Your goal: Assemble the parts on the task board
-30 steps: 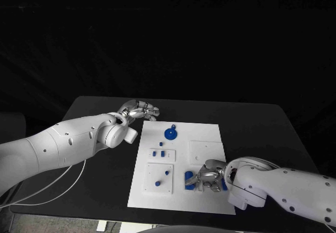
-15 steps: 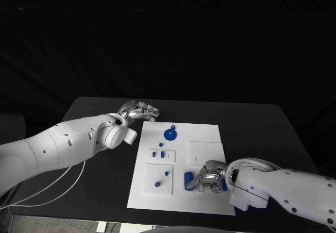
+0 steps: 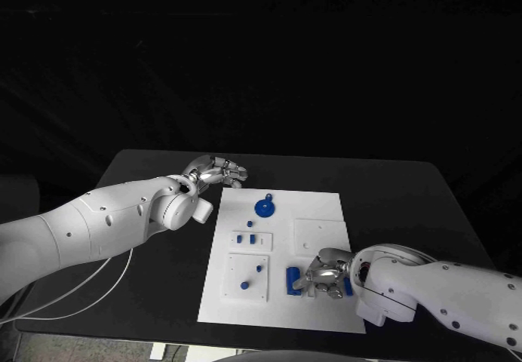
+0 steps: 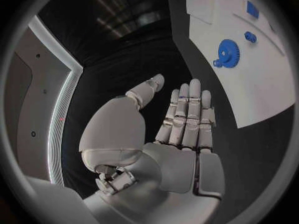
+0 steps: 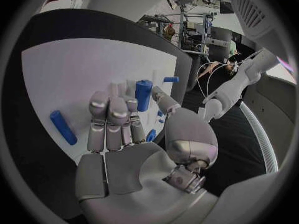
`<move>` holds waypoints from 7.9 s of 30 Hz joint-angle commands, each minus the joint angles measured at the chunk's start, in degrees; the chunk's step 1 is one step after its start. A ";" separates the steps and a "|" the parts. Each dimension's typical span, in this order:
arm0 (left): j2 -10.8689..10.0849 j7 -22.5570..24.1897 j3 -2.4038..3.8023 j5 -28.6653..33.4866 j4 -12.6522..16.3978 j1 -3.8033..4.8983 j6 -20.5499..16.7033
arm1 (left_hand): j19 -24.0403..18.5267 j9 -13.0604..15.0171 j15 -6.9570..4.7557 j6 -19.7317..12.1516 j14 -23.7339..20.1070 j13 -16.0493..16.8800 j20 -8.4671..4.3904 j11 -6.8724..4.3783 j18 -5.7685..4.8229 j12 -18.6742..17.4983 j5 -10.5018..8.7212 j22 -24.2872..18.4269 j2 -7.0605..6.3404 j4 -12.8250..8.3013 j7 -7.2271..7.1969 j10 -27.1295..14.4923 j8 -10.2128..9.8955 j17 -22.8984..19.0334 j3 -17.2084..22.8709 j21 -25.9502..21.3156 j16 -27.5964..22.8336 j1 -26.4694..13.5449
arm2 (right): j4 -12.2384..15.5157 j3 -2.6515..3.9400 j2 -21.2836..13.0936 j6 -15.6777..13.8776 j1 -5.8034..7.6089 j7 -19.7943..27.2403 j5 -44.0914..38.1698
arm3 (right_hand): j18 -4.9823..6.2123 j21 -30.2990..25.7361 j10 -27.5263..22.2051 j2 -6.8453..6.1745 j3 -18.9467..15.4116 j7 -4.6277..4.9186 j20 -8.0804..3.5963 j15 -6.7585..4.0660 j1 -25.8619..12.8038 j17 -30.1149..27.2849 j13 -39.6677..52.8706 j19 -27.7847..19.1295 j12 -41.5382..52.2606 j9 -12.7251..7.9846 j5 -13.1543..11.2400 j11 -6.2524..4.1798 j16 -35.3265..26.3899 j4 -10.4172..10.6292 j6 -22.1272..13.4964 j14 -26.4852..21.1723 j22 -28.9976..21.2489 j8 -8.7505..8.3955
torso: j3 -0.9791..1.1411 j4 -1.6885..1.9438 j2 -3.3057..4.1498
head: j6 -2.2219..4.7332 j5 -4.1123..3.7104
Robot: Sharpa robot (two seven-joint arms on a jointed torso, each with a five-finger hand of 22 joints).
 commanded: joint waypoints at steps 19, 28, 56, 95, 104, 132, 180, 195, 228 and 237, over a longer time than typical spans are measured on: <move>0.03 0.18 0.03 0.27 0.04 0.01 0.91 | 0.21 -0.09 0.04 -0.33 0.31 -0.09 0.01 0.00 0.00 -0.08 0.09 0.12 0.18 0.05 -0.08 -0.51 0.14 0.13 -0.29 -0.34 -0.25 -0.45 | 0.03 -0.02 0.16 1.92 -0.10 1.36 -0.76 | 3.66 0.65 0.55 -5.68 3.30 0.23 0.64 0.13 0.69 0.34 0.29 0.67 -0.22 0.16 -0.21 0.23 -0.43 0.97 0.42 0.47 1.06 0.28 | 0.02 -0.04 0.02 | -0.16 0.04; 0.01 0.15 0.03 0.27 0.06 0.01 0.89 | 0.21 -0.10 0.05 -0.34 0.31 -0.11 0.01 0.01 0.00 -0.08 0.08 0.13 0.18 0.08 -0.07 -0.53 0.13 0.18 -0.32 -0.36 -0.29 -0.48 | -0.24 -0.02 0.31 3.65 -0.10 1.14 -2.31 | 3.66 0.36 0.16 -4.32 -3.76 0.18 0.35 0.04 -1.21 0.62 0.56 -0.03 -0.51 0.23 1.13 0.14 -0.76 -4.08 0.09 0.31 0.93 0.02 | 0.02 -0.04 0.01 | -0.14 0.04; -0.08 0.13 0.02 0.27 0.11 0.01 0.93 | 0.22 -0.12 0.05 -0.37 0.32 -0.14 0.01 0.02 0.00 -0.08 0.07 0.16 0.21 0.16 -0.07 -0.55 0.14 0.29 -0.37 -0.42 -0.39 -0.54 | -0.70 -0.02 1.04 2.76 -0.11 -0.53 -4.44 | 3.66 0.39 1.21 -1.09 2.47 0.00 0.79 -0.02 4.68 0.93 0.66 0.72 -0.68 0.34 -0.29 -0.01 -0.99 -0.63 1.30 0.79 0.91 0.27 | 0.01 -0.04 0.01 | -0.32 0.14; 0.23 0.11 0.02 0.27 -0.49 0.01 1.04 | 0.22 -0.14 0.06 -0.35 0.33 -0.18 0.02 0.02 0.00 -0.05 0.10 0.21 0.26 0.31 -0.08 -0.55 0.18 0.46 -0.43 -0.51 -0.53 -0.64 | 1.95 1.97 -3.85 -2.06 2.13 8.46 5.12 | 3.66 0.24 0.57 -4.78 -2.35 1.27 0.62 0.99 1.09 1.27 1.24 0.47 -0.84 0.03 2.43 1.17 -1.29 -3.70 -2.72 0.69 0.80 -1.72 | 0.04 -0.07 0.00 | 0.55 -0.71; 0.24 0.11 0.02 0.27 -0.44 0.01 1.18 | 0.22 -0.14 0.06 -0.34 0.33 -0.19 0.02 0.01 0.00 -0.04 0.10 0.22 0.26 0.33 -0.09 -0.55 0.20 0.49 -0.44 -0.53 -0.56 -0.65 | 0.35 2.72 -7.27 -0.06 3.93 6.64 1.98 | 3.66 0.23 0.87 -2.79 -1.68 0.93 0.33 0.72 3.60 1.40 1.30 0.78 -0.67 0.42 1.35 0.87 -1.27 -4.28 -1.83 0.84 0.84 -1.15 | -0.04 -0.03 0.01 | 0.89 -1.36; -0.42 0.16 -0.02 0.27 0.15 0.02 1.12 | 0.22 -0.14 0.06 -0.28 0.36 -0.21 0.02 -0.02 0.00 0.01 0.03 0.27 0.22 0.38 -0.13 -0.49 0.26 0.63 -0.49 -0.59 -0.65 -0.67 | 0.52 -0.04 -11.92 10.23 3.26 -2.03 -14.28 | 3.66 0.23 1.36 -3.61 2.52 0.09 1.52 0.19 3.63 1.28 0.94 0.52 -1.35 1.47 0.13 0.12 -1.78 -0.96 1.21 1.10 1.08 0.27 | 0.09 -0.09 0.07 | 0.74 -3.91; -0.73 -0.22 -0.04 0.27 0.28 0.02 1.71 | 0.25 -0.17 0.06 -0.30 0.38 -0.27 0.02 -0.01 0.00 0.02 -0.03 0.35 0.30 0.55 -0.14 -0.53 0.29 0.84 -0.54 -0.69 -0.83 -0.74 | -3.17 -0.14 -4.83 5.13 -1.76 -2.84 -20.07 | 3.66 1.22 2.59 -1.35 12.85 -0.19 2.01 -0.01 10.19 1.28 1.47 0.70 -1.51 0.65 3.90 -0.15 -1.58 -3.79 2.90 1.35 1.05 0.21 | 0.00 -0.03 0.01 | -0.24 -3.12; -0.66 -0.21 -0.04 0.27 0.21 0.02 1.70 | 0.25 -0.18 0.06 -0.31 0.39 -0.29 0.02 0.00 0.01 0.02 -0.03 0.37 0.30 0.55 -0.14 -0.55 0.30 0.91 -0.55 -0.71 -0.87 -0.71 | -0.38 -0.01 -6.29 -7.45 -1.58 1.27 1.39 | 3.66 1.48 3.07 -3.02 12.08 -0.29 2.07 -0.10 6.24 1.19 1.69 1.30 -1.58 0.36 1.19 -0.24 -1.47 -1.52 3.35 1.53 0.94 0.24 | 0.00 -0.03 -0.01 | -0.32 -2.88; -0.74 -0.32 -0.04 0.27 0.27 0.02 1.90 | 0.26 -0.19 0.07 -0.27 0.40 -0.33 0.02 0.01 0.00 0.03 -0.07 0.43 0.27 0.61 -0.16 -0.57 0.35 1.05 -0.60 -0.78 -0.99 -0.74 | -0.12 0.01 -3.28 -4.16 -1.50 0.86 -1.69 | 3.66 1.35 3.09 -3.60 9.96 -0.38 1.60 -0.25 4.52 1.08 1.83 1.37 -1.74 0.24 -0.04 -0.34 -1.51 -0.54 3.31 1.47 0.86 0.18 | 0.00 -0.04 0.02 | -0.48 -2.52; -0.76 -0.37 -0.05 0.27 0.30 0.02 1.94 | 0.25 -0.19 0.07 -0.27 0.40 -0.34 0.03 0.01 0.00 0.03 -0.08 0.44 0.26 0.62 -0.16 -0.59 0.36 1.08 -0.61 -0.79 -1.01 -0.75 | -0.64 0.01 -2.49 -3.74 -1.50 0.77 -1.79 | 3.66 1.33 3.07 -3.69 9.90 -0.37 1.58 -0.25 4.52 1.08 1.84 1.36 -1.76 0.23 -0.06 -0.34 -1.52 -0.52 3.27 1.46 0.86 0.16 | 0.00 0.00 0.02 | -0.56 -2.33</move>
